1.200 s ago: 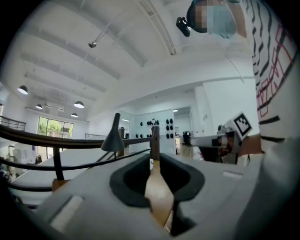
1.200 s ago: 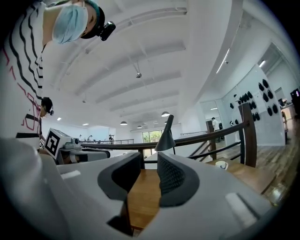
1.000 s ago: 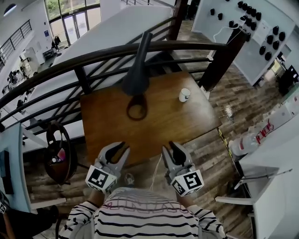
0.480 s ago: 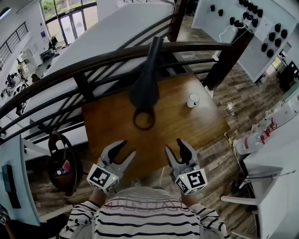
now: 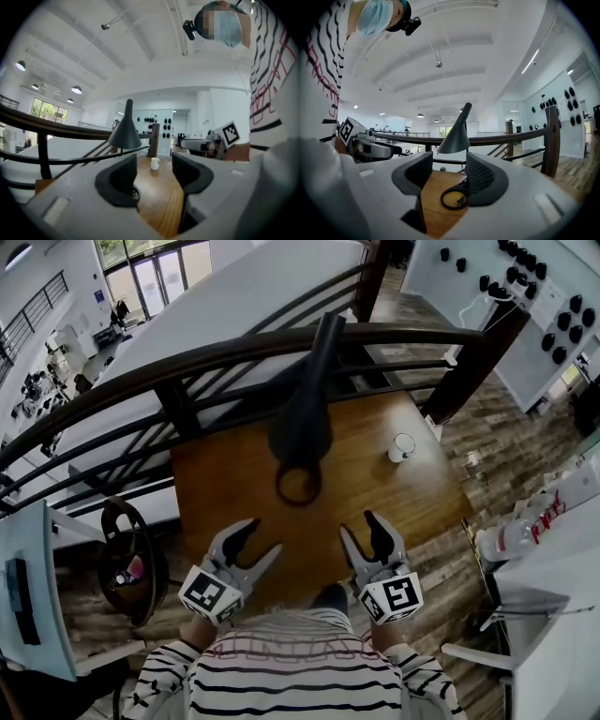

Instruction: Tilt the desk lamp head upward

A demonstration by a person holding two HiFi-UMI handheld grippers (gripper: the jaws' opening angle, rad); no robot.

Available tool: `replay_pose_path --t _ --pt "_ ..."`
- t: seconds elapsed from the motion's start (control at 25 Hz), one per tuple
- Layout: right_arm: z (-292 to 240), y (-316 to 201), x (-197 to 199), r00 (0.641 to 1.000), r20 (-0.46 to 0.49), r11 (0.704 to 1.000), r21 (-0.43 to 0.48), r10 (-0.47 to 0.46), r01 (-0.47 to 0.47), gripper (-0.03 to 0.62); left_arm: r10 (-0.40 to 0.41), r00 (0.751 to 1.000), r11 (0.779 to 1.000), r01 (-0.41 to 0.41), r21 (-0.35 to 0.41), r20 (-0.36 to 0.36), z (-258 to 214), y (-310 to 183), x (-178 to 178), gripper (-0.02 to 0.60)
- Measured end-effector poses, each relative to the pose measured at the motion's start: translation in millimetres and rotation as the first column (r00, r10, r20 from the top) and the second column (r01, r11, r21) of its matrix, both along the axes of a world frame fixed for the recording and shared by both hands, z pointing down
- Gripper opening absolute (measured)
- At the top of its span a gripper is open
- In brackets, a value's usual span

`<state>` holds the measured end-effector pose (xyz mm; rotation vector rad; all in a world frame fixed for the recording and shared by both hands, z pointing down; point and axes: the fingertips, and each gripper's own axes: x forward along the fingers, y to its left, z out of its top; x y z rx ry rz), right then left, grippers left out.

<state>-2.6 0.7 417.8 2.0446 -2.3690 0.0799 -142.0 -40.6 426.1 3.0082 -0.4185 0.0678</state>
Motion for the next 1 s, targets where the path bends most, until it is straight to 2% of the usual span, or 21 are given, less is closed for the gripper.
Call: replay_pose_path --t 0.16,0.32,0.48,0.72,1.0 --pt "0.4 -25.6 28.1 0.998 0.01 0.998 0.001 -0.058 0.058 0.21 -0.079 0.997 0.997 0.079 -0.001 0.002 -1.0 -12.8 18.5 0.229" --pt "-6.1 -55.8 43.5 0.989 -0.029 0.989 -0.002 -0.146 0.146 0.213 -0.158 0.987 0.987 0.158 -0.034 -0.005 -4.4 -30.0 33.1 0.229" --pt "-8.5 -85.4 70.1 0.979 -0.043 0.98 -0.022 -0.197 0.196 0.216 -0.221 0.975 0.973 0.218 -0.081 -0.032 -5.9 -50.5 53.5 0.229" --pt "11.6 -125.2 98.4 0.95 -0.142 0.96 -0.072 -0.277 0.269 0.221 -0.287 0.956 0.946 0.272 -0.177 -0.067 6.1 -77.4 77.0 0.229" --pt "44.2 -178.5 121.4 0.911 -0.209 0.935 -0.115 -0.354 0.337 0.221 -0.349 0.932 0.91 0.313 -0.273 -0.095 22.2 -109.5 99.1 0.23"
